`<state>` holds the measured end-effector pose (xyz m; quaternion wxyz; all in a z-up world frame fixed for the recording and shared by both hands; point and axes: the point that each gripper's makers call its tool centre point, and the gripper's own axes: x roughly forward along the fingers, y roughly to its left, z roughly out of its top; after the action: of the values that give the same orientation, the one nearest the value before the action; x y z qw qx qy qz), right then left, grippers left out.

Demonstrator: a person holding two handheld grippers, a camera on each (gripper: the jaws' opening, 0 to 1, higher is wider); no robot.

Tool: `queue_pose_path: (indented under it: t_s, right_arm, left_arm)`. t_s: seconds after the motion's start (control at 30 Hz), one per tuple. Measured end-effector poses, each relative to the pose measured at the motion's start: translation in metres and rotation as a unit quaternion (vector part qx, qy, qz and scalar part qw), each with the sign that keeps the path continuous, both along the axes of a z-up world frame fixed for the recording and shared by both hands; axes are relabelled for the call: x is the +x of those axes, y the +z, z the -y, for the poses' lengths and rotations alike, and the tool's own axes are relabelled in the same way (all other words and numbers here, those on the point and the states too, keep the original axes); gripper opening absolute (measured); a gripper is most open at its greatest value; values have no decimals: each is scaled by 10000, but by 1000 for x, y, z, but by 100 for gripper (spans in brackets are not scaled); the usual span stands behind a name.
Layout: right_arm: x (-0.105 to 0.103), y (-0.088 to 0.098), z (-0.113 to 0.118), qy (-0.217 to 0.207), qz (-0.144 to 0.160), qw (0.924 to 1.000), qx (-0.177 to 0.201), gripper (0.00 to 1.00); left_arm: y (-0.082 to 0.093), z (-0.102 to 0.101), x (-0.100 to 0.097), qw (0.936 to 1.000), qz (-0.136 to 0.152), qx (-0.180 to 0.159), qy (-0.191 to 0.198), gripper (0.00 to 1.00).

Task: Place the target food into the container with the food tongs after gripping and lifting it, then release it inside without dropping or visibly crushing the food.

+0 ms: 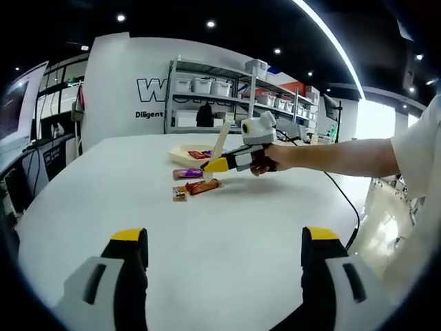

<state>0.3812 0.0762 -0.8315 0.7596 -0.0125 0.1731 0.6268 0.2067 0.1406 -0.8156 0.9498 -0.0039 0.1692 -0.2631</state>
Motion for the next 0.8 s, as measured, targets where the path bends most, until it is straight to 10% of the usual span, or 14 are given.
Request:
queue_pose_path:
  t_s: [0.8]
  right_arm:
    - [-17, 4, -17, 545, 694, 9955, -348, 17]
  left_arm:
    - [1, 3, -5, 10000, -1, 29, -49, 89]
